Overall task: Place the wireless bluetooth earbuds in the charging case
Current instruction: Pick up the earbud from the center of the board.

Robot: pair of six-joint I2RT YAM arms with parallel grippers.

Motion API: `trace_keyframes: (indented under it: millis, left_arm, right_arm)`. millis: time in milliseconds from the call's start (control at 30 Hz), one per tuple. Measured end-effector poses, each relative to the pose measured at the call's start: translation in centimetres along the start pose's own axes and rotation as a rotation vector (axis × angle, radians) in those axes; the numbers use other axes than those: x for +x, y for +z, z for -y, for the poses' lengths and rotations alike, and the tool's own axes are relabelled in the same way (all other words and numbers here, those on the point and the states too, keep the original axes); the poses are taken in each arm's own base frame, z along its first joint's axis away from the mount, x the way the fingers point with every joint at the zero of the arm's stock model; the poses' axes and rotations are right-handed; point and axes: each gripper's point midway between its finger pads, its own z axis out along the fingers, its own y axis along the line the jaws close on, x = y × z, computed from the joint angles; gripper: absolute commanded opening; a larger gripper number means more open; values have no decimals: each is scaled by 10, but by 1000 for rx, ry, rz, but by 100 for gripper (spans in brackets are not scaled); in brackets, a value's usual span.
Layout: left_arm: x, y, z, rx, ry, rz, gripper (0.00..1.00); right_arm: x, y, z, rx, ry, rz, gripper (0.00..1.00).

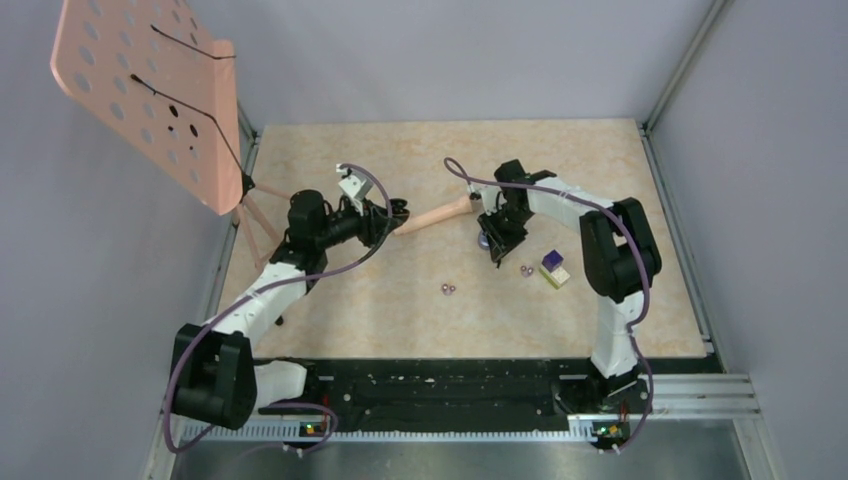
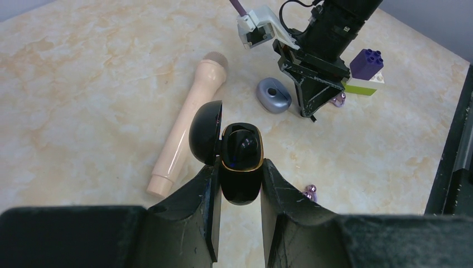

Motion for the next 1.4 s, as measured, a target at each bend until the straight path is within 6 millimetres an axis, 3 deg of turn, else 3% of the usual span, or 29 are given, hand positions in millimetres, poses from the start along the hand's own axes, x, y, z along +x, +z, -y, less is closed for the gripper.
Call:
trace_keyframes:
  millis: [267,367,533,867,1100,1167,1233,1300,1400]
  left_arm:
    - [5,-4,-1,-12,-7,-5,0]
    - [6,-4,-1,-14,-8,-8,0]
    - [6,-4,-1,-17,-8,-7,0]
    - [7,-4,-3,-24,-10,-8,0]
    - [12,4,-3,6,-25,-6,0]
    - [14,8,-1,28,-23,-8,0]
    - [16,15,5,57,-19,-12,0]
    - [14,24,12,92,-10,-13,0]
    - [5,40,23,142,15,9,0]
  right_arm:
    - [1,1,-2,-2,-5,-4,25]
    - [2,3,-5,-4,-12,-10,34]
    - [3,3,-9,10,-24,-10,33]
    - [3,4,-4,50,-42,3,17]
    - [5,-4,-3,103,-137,0,0]
    - [4,-16,-5,115,-183,22,0]
    - [-11,-42,-9,140,-246,103,0]
    - [-31,-78,-15,179,-315,222,0]
    - [-73,-150,-32,261,-435,463,0]
